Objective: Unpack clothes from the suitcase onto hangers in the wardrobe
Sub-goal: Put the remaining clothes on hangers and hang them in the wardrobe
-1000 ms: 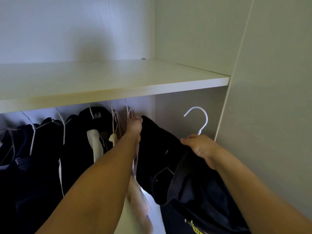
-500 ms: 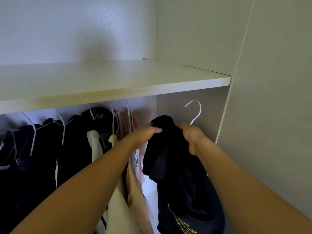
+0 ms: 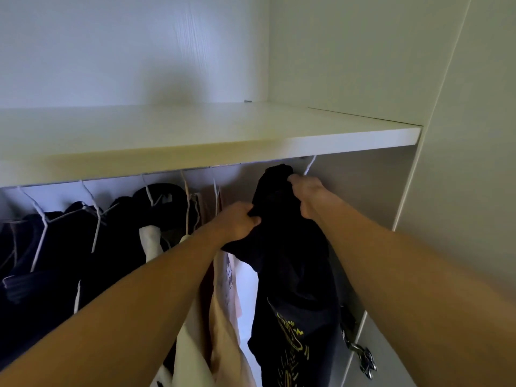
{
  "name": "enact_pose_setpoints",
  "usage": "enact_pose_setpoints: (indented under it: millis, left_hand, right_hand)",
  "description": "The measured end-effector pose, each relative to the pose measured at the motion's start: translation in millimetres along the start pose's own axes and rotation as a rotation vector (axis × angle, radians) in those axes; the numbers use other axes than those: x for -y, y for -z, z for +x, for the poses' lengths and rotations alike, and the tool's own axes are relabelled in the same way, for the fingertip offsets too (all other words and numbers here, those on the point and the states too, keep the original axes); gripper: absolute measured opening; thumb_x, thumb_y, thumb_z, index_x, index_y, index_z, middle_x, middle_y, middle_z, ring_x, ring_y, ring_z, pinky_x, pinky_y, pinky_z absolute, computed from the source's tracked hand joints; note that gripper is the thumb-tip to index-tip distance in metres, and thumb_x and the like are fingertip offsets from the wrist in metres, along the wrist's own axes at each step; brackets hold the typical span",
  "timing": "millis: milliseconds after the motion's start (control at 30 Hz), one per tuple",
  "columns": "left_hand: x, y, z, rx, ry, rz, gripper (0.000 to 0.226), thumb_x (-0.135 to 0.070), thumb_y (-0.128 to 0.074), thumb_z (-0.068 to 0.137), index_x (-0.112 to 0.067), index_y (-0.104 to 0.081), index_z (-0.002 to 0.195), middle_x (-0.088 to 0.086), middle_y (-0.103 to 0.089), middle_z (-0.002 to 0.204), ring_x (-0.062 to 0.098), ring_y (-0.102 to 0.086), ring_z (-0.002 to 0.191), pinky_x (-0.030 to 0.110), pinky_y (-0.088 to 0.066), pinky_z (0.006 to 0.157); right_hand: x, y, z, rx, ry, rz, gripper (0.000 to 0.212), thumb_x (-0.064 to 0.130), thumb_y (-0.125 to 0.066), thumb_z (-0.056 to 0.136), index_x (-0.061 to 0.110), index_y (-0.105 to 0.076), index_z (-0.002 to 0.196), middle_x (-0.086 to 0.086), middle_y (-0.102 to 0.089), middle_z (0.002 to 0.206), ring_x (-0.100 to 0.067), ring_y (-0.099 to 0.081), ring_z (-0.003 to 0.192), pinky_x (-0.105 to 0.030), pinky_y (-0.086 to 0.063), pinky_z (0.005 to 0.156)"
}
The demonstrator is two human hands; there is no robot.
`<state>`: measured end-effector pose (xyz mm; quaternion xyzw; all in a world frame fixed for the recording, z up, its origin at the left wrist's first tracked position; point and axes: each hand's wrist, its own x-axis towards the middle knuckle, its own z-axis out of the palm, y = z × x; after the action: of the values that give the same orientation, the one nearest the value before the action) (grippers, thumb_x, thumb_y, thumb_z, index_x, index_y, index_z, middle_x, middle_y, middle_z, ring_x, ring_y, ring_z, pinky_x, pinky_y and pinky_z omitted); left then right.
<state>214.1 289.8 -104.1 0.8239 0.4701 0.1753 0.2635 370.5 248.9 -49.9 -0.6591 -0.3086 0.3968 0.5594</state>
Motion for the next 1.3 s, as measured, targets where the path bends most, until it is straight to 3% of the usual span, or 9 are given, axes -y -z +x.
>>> enact_pose_setpoints:
  millis: [100, 267, 400, 500, 700, 833, 967, 1167, 1300]
  left_hand:
    - [5, 4, 13, -0.070, -0.004, 0.099, 0.025, -0.021, -0.049, 0.100, -0.004, -0.064, 0.110, 0.015, -0.066, 0.106, 0.027, -0.063, 0.100, 0.033, -0.048, 0.085]
    - [13, -5, 36, -0.149, 0.033, 0.161, 0.031, -0.019, -0.047, 0.100, 0.003, -0.062, 0.115, 0.020, -0.063, 0.116, 0.031, -0.059, 0.108, 0.027, -0.043, 0.083]
    - [17, -14, 54, -0.169, 0.051, 0.179, 0.029, -0.020, -0.047, 0.100, 0.002, -0.061, 0.113, 0.017, -0.061, 0.107, 0.028, -0.057, 0.100, 0.023, -0.038, 0.076]
    - [21, -21, 63, -0.182, 0.058, 0.197, 0.026, -0.018, -0.049, 0.097, 0.001, -0.062, 0.109, 0.019, -0.063, 0.113, 0.032, -0.060, 0.104, 0.031, -0.045, 0.082]
    - [38, -38, 76, -0.199, 0.073, 0.195, 0.021, -0.016, -0.048, 0.097, -0.004, -0.063, 0.105, 0.012, -0.063, 0.100, 0.027, -0.059, 0.091, 0.029, -0.041, 0.074]
    - [42, -52, 82, -0.156, 0.097, 0.179, 0.018, -0.020, -0.046, 0.099, -0.012, -0.057, 0.087, 0.003, -0.056, 0.079, 0.022, -0.057, 0.082, 0.033, -0.048, 0.075]
    - [38, -61, 86, -0.125, 0.088, 0.133, 0.019, -0.018, -0.047, 0.099, -0.006, -0.060, 0.091, 0.014, -0.065, 0.093, 0.029, -0.062, 0.091, 0.034, -0.047, 0.079]
    - [42, -65, 89, -0.044, 0.122, 0.116, 0.022, -0.021, -0.048, 0.099, -0.004, -0.063, 0.102, 0.017, -0.066, 0.104, 0.031, -0.062, 0.099, 0.035, -0.047, 0.084]
    - [34, -64, 83, -0.055, 0.133, 0.110, 0.026, -0.021, -0.047, 0.100, -0.002, -0.063, 0.108, 0.017, -0.066, 0.111, 0.030, -0.060, 0.106, 0.028, -0.041, 0.080]
  right_hand:
    - [1, -15, 16, 0.033, -0.020, 0.008, 0.044, 0.033, -0.049, 0.086, 0.008, -0.062, 0.120, -0.011, -0.067, 0.106, -0.028, -0.065, 0.094, -0.035, -0.055, 0.081]
    - [1, -22, 39, 0.029, -0.023, 0.148, 0.026, 0.029, -0.036, 0.095, 0.018, -0.052, 0.077, -0.002, -0.052, 0.075, -0.019, -0.050, 0.069, -0.030, -0.039, 0.059]
    - [-9, -20, 64, 0.042, -0.053, 0.203, 0.032, 0.028, -0.036, 0.096, 0.011, -0.056, 0.076, -0.009, -0.055, 0.075, -0.024, -0.054, 0.070, -0.033, -0.045, 0.073]
    - [-18, -22, 71, 0.050, -0.032, 0.139, 0.025, 0.018, -0.040, 0.095, 0.009, -0.057, 0.080, -0.010, -0.054, 0.078, -0.025, -0.054, 0.072, -0.030, -0.044, 0.063]
    - [-35, -30, 83, -0.013, 0.098, 0.042, 0.030, 0.008, -0.050, 0.097, -0.003, -0.054, 0.124, -0.020, -0.060, 0.115, -0.034, -0.059, 0.107, -0.033, -0.044, 0.074]
    - [-44, -30, 92, -0.074, 0.193, -0.086, 0.024, 0.012, -0.053, 0.097, -0.001, -0.058, 0.117, -0.017, -0.059, 0.100, -0.033, -0.061, 0.100, -0.038, -0.049, 0.087]
    - [-51, -29, 95, -0.154, 0.281, -0.249, 0.018, 0.019, -0.053, 0.095, 0.005, -0.061, 0.104, -0.015, -0.062, 0.096, -0.032, -0.061, 0.096, -0.037, -0.049, 0.085]
    - [-53, -24, 84, -0.272, 0.335, -0.393, 0.031, 0.007, -0.041, 0.094, 0.001, -0.065, 0.113, -0.021, -0.064, 0.115, -0.038, -0.057, 0.108, -0.033, -0.044, 0.085]
    - [-44, -10, 69, -0.255, 0.354, -0.720, 0.034, 0.000, -0.036, 0.097, -0.003, -0.060, 0.120, -0.018, -0.063, 0.122, -0.035, -0.058, 0.115, -0.034, -0.044, 0.091]
